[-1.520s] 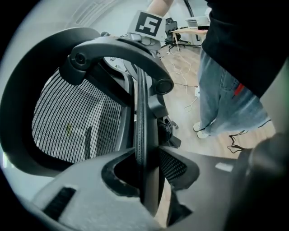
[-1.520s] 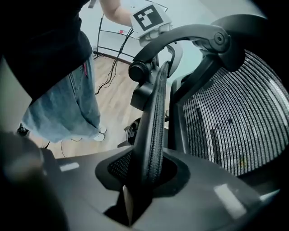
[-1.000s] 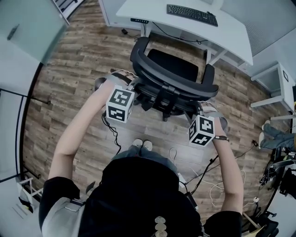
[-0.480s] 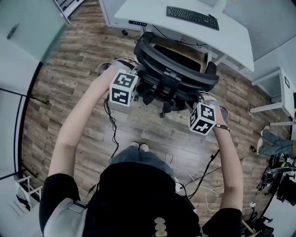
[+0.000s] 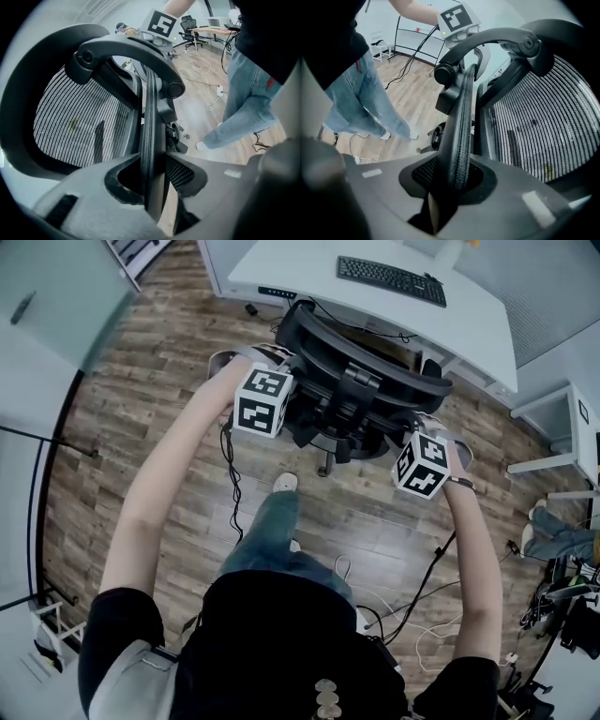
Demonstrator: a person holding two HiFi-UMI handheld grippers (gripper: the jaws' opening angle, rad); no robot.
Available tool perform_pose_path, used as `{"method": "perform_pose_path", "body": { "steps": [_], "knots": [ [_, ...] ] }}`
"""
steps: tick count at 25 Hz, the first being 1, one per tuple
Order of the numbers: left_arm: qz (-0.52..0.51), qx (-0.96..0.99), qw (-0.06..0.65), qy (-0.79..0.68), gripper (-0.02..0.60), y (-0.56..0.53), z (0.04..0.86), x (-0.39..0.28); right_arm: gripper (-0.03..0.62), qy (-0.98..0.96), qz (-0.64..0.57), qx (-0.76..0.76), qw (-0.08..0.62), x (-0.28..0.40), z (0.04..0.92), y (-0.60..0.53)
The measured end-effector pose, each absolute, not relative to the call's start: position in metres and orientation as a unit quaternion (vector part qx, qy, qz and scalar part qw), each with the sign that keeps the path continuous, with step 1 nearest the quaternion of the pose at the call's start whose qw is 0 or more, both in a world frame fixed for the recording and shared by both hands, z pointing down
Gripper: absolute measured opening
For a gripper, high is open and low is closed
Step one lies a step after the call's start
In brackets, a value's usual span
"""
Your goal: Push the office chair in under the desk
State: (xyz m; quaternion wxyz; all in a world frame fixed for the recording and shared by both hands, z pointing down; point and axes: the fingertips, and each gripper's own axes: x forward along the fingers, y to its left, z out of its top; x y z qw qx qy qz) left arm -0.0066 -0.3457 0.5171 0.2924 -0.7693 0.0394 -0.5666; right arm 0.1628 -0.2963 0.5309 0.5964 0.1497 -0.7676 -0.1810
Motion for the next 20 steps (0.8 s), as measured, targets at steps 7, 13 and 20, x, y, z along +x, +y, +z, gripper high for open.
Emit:
{"method": "perform_pose_path", "body": {
  "steps": [7,13,20],
  "knots": [
    [-0.562,-0.774,0.291,0.029,0.14,-0.404,0.515,0.018,0.11,-0.773,-0.159,0.142,0.598,0.187,0.531,-0.354],
    [-0.557,-0.776,0.295,0.036,0.14,-0.443,0.513,0.04,0.112,-0.773,-0.155,0.14,0.599,0.209,0.531,-0.395],
    [-0.55,-0.78,0.296,0.038,0.139,-0.484,0.513,0.064,0.114,-0.774,-0.154,0.136,0.599,0.233,0.534,-0.441]
  ]
}}
